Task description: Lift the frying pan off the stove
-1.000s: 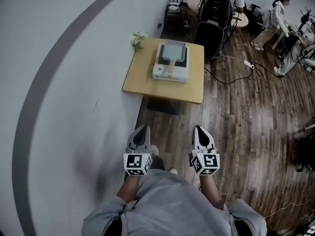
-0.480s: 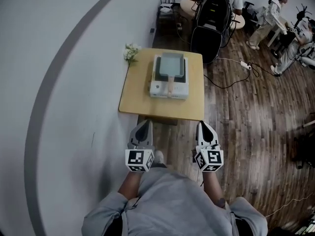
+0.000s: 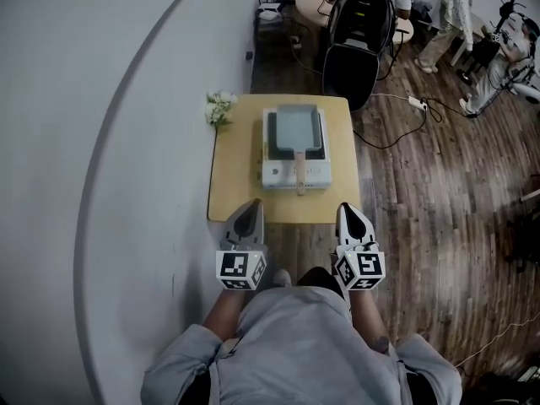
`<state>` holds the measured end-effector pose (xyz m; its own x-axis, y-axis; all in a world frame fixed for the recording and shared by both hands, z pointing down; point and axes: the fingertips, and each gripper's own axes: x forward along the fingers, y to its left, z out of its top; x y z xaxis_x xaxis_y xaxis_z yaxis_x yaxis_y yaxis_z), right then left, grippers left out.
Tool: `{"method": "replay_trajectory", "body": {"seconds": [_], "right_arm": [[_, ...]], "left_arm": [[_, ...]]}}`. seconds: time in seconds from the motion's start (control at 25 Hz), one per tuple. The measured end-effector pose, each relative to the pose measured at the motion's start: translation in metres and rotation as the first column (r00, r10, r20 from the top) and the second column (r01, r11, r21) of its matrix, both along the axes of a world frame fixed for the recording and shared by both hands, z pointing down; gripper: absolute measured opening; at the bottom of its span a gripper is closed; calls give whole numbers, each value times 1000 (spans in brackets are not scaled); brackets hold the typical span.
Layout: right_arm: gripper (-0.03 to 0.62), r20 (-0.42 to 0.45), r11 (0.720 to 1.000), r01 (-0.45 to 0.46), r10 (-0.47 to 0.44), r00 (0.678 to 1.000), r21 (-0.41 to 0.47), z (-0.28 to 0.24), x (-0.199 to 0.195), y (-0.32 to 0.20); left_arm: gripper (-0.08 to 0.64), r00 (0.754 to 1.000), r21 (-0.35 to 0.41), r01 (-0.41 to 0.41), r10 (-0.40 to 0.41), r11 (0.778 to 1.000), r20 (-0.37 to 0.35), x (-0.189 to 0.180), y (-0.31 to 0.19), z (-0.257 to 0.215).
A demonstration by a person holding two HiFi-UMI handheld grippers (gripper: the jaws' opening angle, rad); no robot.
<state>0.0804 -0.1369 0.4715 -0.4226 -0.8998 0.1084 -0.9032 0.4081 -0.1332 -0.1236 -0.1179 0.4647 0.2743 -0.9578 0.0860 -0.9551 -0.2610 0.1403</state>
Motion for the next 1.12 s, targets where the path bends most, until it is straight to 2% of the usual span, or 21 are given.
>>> {"method": "replay_trajectory", "body": {"seconds": [0.28,0.44,0.6,0.76,0.88,1.0,1.08,1.12], "right_arm": [[-2,-6,999,-13,13,1000,-34,18,-2,-36],[0,-10,999,-1,1,1000,-49,29,-7,-68],[-1,8,995,45,-44,999,-87,33,-17,-105],[0,43,980,125,-120,992,-156,46,-32,-143],[3,103,954,191,-171,980,-231,60,-42,-162],[59,153,902,268,-228,961,-338,87,-52,-173],[104,185,852,321,-266,946,-414,109,-60,-174],[110,206,826,343,-278,938,-448,120,-62,-173]], "left_arm": [[3,999,-28,-45,45,999,-18,4,-42,17],[3,999,-39,-45,45,998,1,5,-68,28],[3,999,-53,-40,40,998,-2,2,-99,28],[3,996,-27,-79,78,997,-36,7,-133,26],[5,987,-81,-139,132,987,-91,16,-156,38],[7,974,-153,-200,179,968,-136,24,-174,57],[125,958,-210,-252,213,945,-192,32,-183,72],[149,947,-243,-282,229,928,-224,36,-187,82]]}}
